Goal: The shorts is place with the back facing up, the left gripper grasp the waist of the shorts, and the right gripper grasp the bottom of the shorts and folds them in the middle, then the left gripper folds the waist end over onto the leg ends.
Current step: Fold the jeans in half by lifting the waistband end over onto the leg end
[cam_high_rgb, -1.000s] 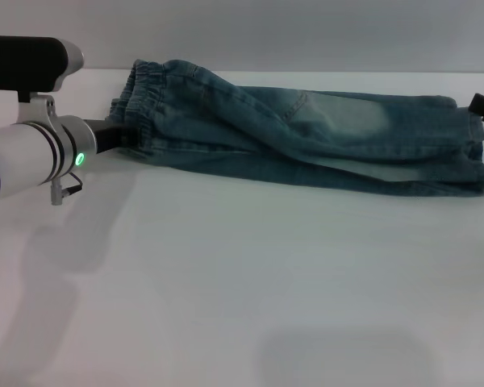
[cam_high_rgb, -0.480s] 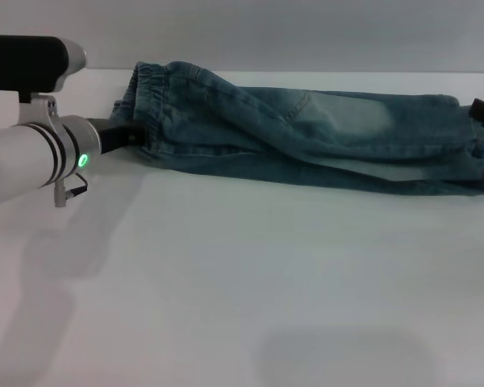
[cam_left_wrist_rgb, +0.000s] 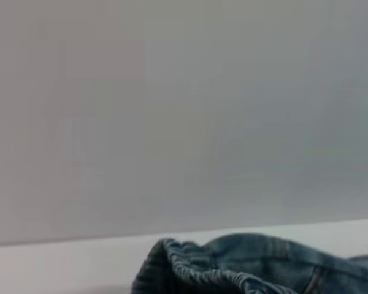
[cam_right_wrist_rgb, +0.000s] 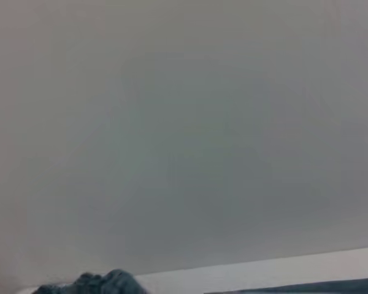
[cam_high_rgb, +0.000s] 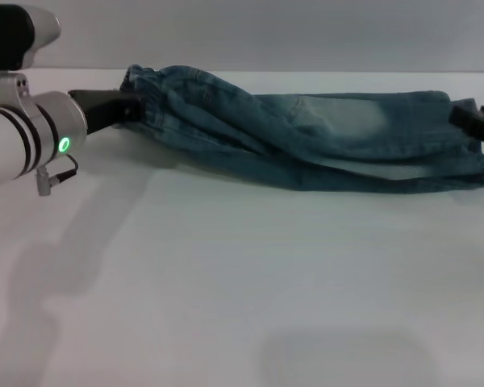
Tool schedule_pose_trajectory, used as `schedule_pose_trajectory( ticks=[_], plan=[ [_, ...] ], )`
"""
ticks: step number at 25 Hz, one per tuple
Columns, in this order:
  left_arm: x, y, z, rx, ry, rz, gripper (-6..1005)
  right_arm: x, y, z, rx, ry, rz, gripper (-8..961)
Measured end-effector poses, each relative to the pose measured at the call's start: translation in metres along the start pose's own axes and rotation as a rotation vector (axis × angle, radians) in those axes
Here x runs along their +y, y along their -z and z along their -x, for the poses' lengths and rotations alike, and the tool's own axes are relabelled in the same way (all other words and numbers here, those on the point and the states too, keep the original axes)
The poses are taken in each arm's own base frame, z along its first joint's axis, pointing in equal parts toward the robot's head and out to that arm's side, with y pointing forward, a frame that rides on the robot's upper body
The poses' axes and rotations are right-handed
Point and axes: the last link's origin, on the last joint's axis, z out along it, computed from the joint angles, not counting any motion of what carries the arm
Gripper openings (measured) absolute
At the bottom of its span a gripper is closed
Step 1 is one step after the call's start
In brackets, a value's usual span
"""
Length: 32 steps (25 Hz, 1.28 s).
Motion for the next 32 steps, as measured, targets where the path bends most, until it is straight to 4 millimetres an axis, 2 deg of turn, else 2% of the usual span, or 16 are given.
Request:
schedule_pose_trajectory(
  ticks=[5, 13, 20, 26, 29, 32],
  plan=[
    [0.006, 0.011, -0.009, 0.024, -0.012, 0.019, 26, 0.013, -0.018, -0.005, 0.046, 0.024, 0.062, 665],
    [0.008, 0.020, -0.012, 0.030, -0.023, 0.024, 26, 0.042, -0.063, -0.022, 0.182, 0.154, 0.148, 629],
    [0.010, 0.027, -0.018, 0.047, -0.028, 0.030, 26, 0.051, -0.088, -0.042, 0.270, 0.171, 0.148, 598],
    [0.010, 0.033, -0.023, 0.060, -0.033, 0.033, 26, 0.053, -0.098, -0.051, 0.304, 0.154, 0.146, 358],
    [0.010, 0.033, -0.022, 0.053, -0.036, 0.033, 26, 0.051, -0.100, -0.048, 0.296, 0.158, 0.128, 153],
    [0.011, 0.033, -0.022, 0.050, -0.043, 0.036, 26, 0.047, -0.104, -0.040, 0.279, 0.173, 0.097, 60]
  ],
)
